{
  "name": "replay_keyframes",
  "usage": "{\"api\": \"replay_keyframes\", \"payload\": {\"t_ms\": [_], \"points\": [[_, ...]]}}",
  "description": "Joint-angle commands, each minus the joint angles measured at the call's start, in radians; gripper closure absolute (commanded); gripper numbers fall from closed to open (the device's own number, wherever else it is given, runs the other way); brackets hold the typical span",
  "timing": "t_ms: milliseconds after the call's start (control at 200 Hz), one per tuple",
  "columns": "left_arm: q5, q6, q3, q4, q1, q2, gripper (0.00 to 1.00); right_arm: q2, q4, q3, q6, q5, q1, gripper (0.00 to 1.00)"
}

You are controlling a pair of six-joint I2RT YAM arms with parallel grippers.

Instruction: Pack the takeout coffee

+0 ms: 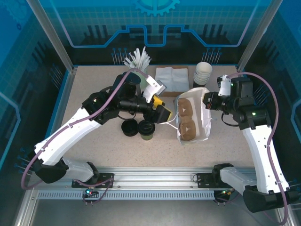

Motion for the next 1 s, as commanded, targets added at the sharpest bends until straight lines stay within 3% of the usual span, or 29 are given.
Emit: {"api": "replay_keyframes", "payload": {"t_ms": [0,415,740,990], "points": [[-0.014,-0.135,0.071,0.01,-0.028,0.042,0.33,-0.034,0.04,-0.022,0.13,0.017,0.032,1.0],[-0.306,-0.354,0.16,-0.009,-0.206,0.194,0.49,-0.114,0.063,-0.062,0.391,0.285,0.169,1.0],[-0.493,-0.482,0.208,-0.114,-0.253,0.378,0.59,-0.13,0.109,-0.127,0.499,0.291,0.21,1.0],[-0.51,-0.532,0.264,-0.217,-0.253,0.509,0.6,-0.152,0.132,-0.195,0.551,0.29,0.226,1.0]]}}
